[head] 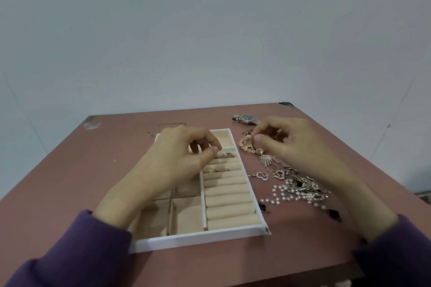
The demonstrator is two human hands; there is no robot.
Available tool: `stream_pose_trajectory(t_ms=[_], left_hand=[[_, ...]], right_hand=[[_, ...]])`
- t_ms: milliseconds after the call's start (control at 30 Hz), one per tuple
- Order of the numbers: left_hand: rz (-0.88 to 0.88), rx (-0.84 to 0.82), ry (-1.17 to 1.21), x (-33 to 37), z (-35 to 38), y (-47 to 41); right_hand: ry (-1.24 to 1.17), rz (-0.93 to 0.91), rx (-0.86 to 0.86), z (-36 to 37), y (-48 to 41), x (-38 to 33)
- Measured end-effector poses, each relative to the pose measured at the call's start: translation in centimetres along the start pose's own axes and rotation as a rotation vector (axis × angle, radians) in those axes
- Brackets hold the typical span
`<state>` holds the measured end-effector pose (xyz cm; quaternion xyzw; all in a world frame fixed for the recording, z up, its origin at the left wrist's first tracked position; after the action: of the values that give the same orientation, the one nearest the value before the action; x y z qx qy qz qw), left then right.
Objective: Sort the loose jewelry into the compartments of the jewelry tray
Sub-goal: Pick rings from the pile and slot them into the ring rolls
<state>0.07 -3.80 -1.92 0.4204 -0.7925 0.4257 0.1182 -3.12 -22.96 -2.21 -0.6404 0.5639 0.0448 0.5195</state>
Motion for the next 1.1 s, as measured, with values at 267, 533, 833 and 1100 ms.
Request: stream_pose_trajectory(t_ms=[267,533,833,1100], left_hand=[[0.153,-0.116,-0.082,4.7,5.2,-1.7],[0.246,-0.324,-0.247,5.6,9.9,-3.1],[0.196,-0.260,-0.212,4.5,9.6,-3.3],[0.192,-0.264,-0.217,4.5,9.8,-3.4]], right_hand=[[0.205,0.044,0.020,-3.4,0.6,3.7],[0.414,0.023,0.007,-2.8,0.0,5.6],[0.491,0.008,-0.157,-2.1,0.7,5.5],[0.386,0.031,-0.129,-1.8,0.3,6.2]])
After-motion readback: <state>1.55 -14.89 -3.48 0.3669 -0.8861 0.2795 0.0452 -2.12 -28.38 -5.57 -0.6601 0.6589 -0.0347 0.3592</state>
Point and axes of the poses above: each hand's wrist, its own y-axis away from the middle knuckle, its own z-axis out of the palm, x = y × z, the point moved 4 cm from there along -y, towards the middle knuckle, and after that the axes turned 15 degrees about x, right-handed, at the moved point
